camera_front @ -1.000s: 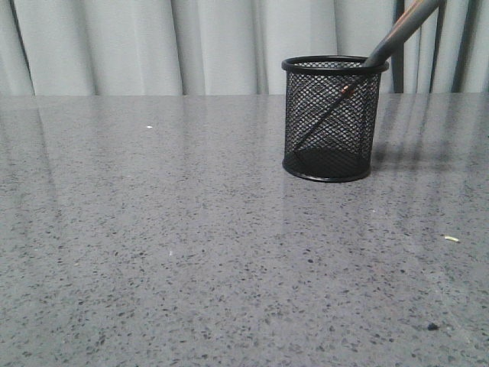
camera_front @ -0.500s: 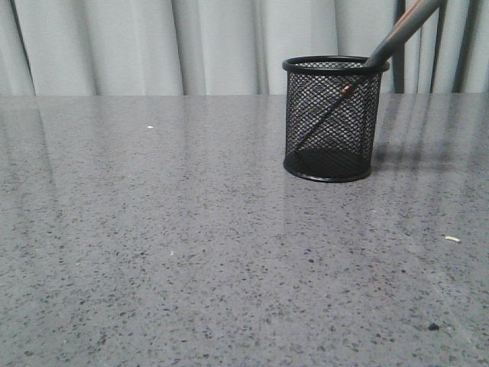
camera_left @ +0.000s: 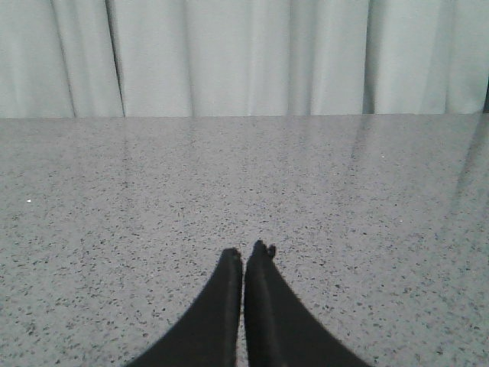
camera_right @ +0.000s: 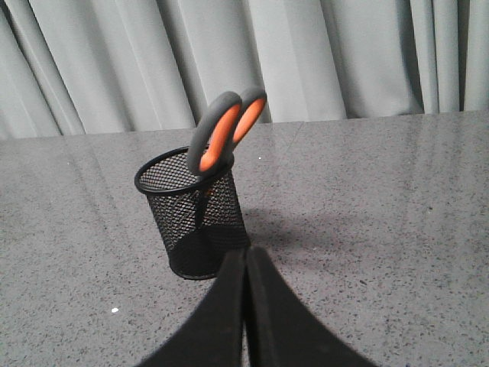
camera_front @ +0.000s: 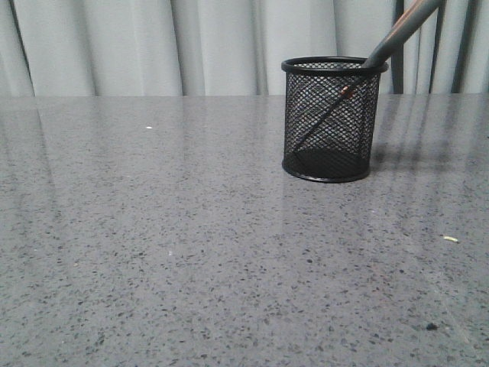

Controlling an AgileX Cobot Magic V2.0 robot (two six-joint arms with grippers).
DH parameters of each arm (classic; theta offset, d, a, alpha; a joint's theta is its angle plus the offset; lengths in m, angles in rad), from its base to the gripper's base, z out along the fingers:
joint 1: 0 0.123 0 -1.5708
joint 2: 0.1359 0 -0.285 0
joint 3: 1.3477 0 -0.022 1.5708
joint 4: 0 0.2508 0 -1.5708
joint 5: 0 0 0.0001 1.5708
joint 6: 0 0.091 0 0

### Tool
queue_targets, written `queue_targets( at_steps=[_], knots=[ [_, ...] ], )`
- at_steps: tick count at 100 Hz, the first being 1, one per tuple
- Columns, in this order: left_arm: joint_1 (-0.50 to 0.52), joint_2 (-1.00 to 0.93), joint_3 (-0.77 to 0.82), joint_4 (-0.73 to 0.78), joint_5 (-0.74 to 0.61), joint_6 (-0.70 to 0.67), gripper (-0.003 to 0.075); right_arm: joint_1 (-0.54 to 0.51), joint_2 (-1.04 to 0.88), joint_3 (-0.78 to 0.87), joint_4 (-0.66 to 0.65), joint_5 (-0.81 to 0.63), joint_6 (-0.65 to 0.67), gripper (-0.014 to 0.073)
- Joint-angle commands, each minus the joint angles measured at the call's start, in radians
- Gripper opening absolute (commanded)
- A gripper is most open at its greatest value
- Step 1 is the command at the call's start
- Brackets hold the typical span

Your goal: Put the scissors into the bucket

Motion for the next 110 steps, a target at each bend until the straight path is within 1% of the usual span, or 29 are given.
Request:
queue_targets(
  at_steps=[1,9,82,95,101,106,110],
  knots=[
    [0.003,-0.030,0.043,-0.001,-0.040,-0.013,-0.0020,-0.004,0.012,-0.025,0.015,-0.059,-0.002,-0.0066],
    [0.003,-0.030,0.041,-0.006,-0.001,-0.013,-0.0020,-0.004,0.012,-0.024,0.015,-0.059,-0.002,-0.0066],
    [0.003,-0.030,0.041,-0.006,0.000,-0.013,-0.0020,-0.004,0.012,-0.024,0.013,-0.059,-0.002,-0.0066],
    [0.003,-0.030,0.041,-0.006,0.000,-0.013,-0.0020,-0.004,0.012,-0.023,-0.075,-0.063,-0.002,-0.0066],
    [0.003,-0.030,0.041,-0.006,0.000,-0.013,-0.0020,-0.004,0.012,-0.014,-0.108,-0.101,-0.002,-0.0066],
    [0.003,-0.030,0.041,-0.006,0.000,-0.013,-0.0020,-0.004,0.012,0.008,-0.163,-0.145,0.010,-0.0066],
    [0.003,-0.030,0.041,-0.006,0.000,-0.013,-0.0020,-0.004,0.010,0.032,-0.243,-0.191,0.052,-0.0066]
  ],
)
